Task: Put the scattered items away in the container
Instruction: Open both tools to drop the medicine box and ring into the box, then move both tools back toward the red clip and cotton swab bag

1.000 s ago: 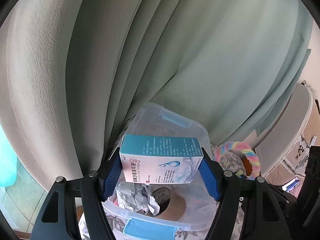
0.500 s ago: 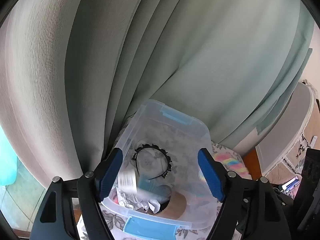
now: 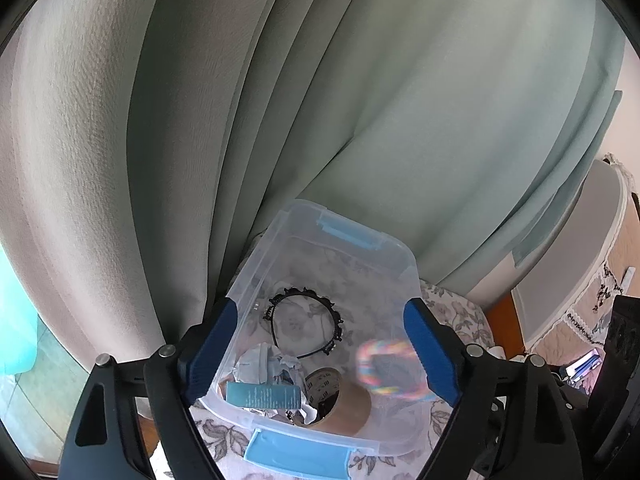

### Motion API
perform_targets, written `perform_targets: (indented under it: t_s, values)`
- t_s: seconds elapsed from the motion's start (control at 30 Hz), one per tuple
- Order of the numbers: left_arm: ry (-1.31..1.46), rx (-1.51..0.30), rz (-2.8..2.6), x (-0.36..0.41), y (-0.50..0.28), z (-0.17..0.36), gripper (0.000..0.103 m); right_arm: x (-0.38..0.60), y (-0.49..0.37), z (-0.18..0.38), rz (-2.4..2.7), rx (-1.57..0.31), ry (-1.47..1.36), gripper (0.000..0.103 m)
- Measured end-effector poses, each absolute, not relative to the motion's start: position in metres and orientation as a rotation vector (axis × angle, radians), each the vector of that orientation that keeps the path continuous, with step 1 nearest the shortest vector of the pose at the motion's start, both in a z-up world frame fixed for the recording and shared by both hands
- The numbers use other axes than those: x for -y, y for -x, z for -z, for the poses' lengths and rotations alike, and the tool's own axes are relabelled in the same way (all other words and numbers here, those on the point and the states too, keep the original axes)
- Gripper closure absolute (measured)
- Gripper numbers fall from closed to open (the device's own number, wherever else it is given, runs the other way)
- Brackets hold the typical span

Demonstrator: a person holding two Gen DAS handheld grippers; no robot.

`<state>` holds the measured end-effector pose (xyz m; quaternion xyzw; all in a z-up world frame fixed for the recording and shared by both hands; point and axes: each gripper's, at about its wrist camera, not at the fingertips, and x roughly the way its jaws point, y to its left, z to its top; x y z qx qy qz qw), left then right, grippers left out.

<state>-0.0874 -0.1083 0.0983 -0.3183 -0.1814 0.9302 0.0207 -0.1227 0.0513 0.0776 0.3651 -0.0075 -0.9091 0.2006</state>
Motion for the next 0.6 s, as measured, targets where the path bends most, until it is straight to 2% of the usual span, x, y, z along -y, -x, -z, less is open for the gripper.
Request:
perform_targets:
  t_s: [0.6]
  values:
    - [0.977,0.503,-2.917,0.099,0.09,-0.101,0.016,-0.063,0.112,-0.087,2.566,0.053,-0.983,0.036]
